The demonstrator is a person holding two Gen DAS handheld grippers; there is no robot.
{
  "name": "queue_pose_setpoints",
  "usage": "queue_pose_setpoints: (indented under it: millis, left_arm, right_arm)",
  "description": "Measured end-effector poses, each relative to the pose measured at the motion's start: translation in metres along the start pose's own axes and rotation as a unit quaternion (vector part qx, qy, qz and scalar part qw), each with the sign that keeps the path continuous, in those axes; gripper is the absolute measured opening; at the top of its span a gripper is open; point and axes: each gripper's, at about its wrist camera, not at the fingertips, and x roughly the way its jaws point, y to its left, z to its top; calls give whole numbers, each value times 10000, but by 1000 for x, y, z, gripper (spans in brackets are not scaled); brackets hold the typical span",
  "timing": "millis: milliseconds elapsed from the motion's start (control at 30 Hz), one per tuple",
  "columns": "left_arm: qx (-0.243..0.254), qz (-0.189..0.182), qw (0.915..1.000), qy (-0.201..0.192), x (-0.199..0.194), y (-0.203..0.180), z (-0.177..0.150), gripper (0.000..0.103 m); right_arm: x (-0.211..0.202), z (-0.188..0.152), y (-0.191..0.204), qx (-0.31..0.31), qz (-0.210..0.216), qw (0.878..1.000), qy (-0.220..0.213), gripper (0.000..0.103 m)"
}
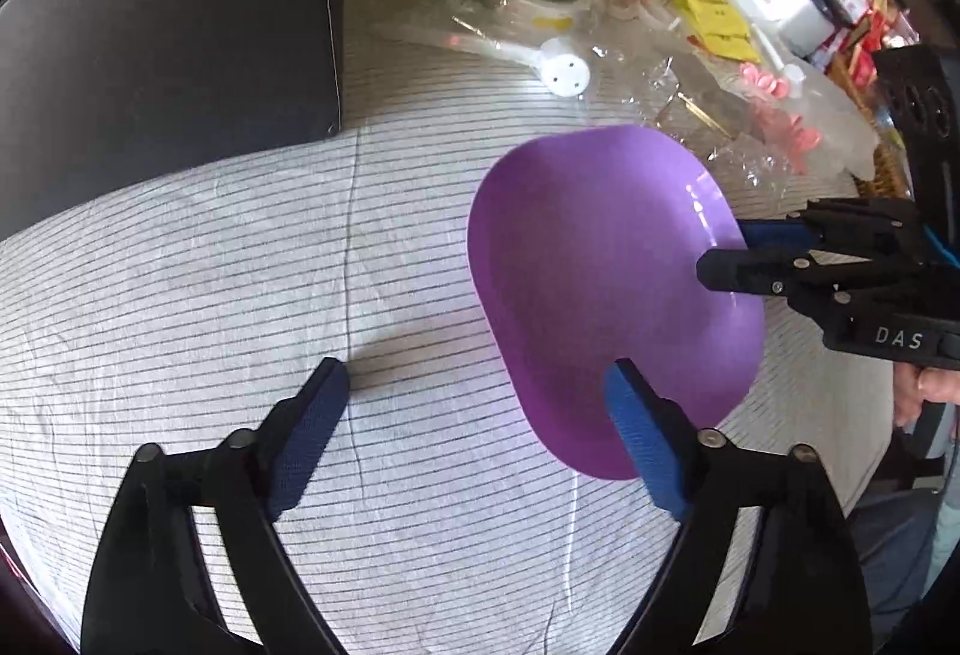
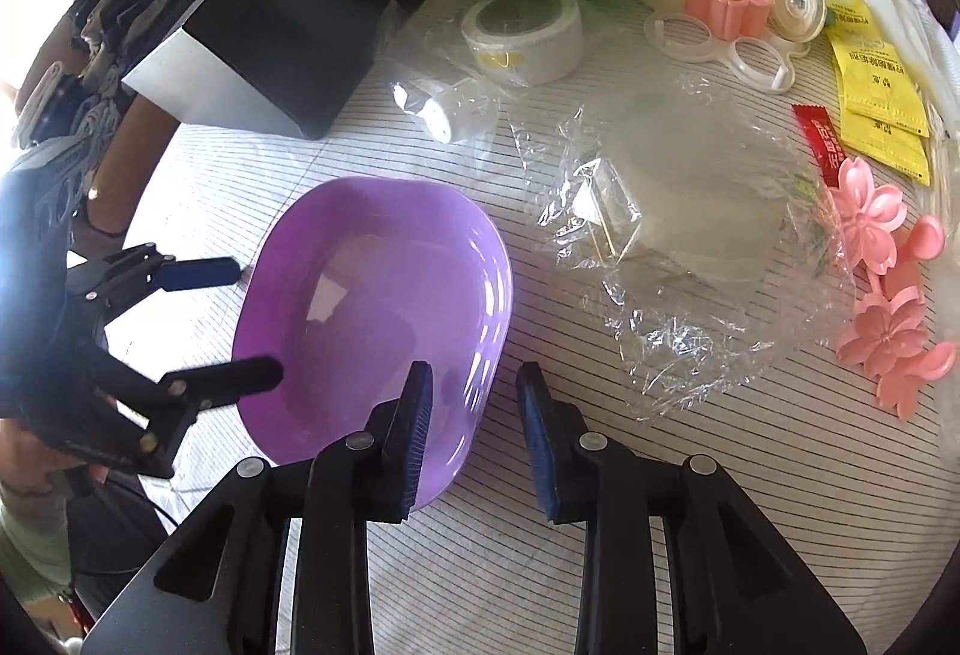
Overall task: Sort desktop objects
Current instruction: 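Grasp the purple plate rim with the left gripper while the right gripper holds it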
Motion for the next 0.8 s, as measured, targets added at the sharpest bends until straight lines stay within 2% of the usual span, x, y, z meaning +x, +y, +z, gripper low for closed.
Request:
queue_pose_setpoints:
  millis: [100,133,167,267,400,533,667,800]
  left_arm:
    - [-41,-101,9999,-120,-1,-2,3,62]
    - [-75,-238,9996,-148,-2,-3,4,43]
    - [-120,-334,9992,-164,-3,-4,5,38]
    - [-3,-257,9993,-263,-9,-10,5,38]
    - [-99,-483,9980,-407,-25,-10,8,38]
    - [150,-411,9957,-815,-72,-20,12,38]
    - [105,-314,9912,-1285,-126,-14,32,38]
    - [177,114,9882,-1515,-171,15,68,40]
  right_arm:
    - [2,3,7,-60,25,10000,8,25]
    - [2,3,9,-85,33,10000,-8,23]
    - [2,3,11,-105,48,9999,-16,19]
    - [-4,3,15,-196,-65,9998,-70,20]
    - [-17,4,15,-123,28,9997,-206,20]
    - [-45,8,23,-164,90,9986,-499,20]
    - [-86,25,41,-240,114,9941,-1051,20]
    - [-108,71,75,-490,228,9884,-1422,20]
